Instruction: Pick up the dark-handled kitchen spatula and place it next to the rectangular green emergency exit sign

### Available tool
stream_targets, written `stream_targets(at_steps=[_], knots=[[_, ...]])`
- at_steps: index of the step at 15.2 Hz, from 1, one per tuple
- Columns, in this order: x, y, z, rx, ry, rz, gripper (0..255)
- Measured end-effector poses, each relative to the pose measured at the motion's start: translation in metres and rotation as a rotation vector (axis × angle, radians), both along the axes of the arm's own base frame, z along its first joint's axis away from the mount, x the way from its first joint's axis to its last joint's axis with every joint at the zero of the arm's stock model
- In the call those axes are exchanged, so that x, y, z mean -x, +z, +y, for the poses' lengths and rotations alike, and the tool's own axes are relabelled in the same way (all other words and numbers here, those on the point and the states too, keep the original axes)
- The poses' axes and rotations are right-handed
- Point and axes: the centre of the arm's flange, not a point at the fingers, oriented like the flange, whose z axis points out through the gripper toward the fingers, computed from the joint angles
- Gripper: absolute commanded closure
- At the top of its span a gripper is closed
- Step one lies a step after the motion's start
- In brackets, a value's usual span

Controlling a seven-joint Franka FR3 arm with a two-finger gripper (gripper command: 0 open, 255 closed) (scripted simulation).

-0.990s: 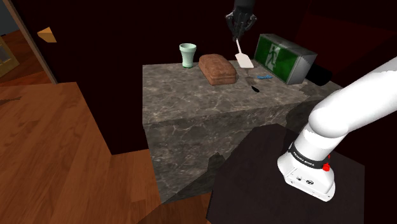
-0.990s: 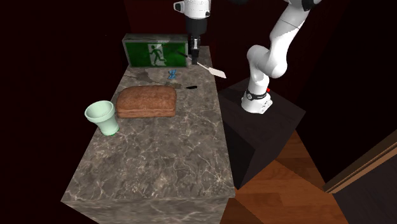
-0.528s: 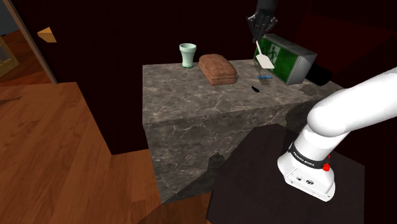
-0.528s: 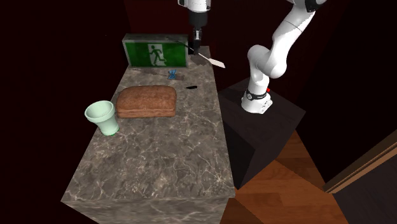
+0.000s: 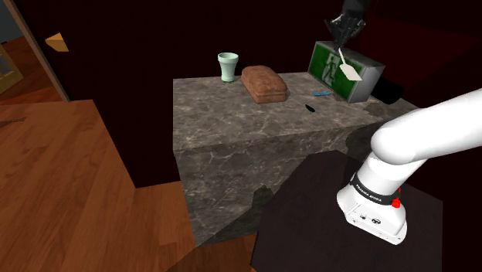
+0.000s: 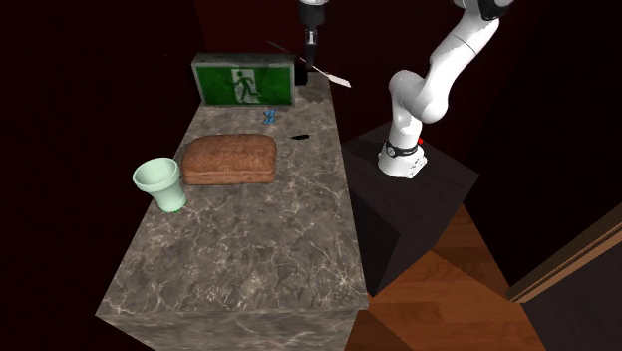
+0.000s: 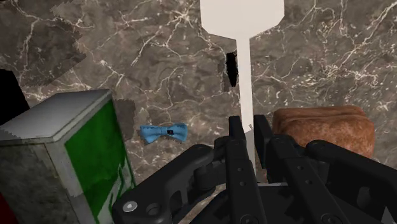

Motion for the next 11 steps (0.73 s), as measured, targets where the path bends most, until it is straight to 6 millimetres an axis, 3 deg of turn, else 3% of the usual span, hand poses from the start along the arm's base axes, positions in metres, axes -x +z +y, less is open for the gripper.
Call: stream_targets(at_steps=[11], knots=[[0.089,-0.005,-0.112,0.000,0.000,0.001,255]])
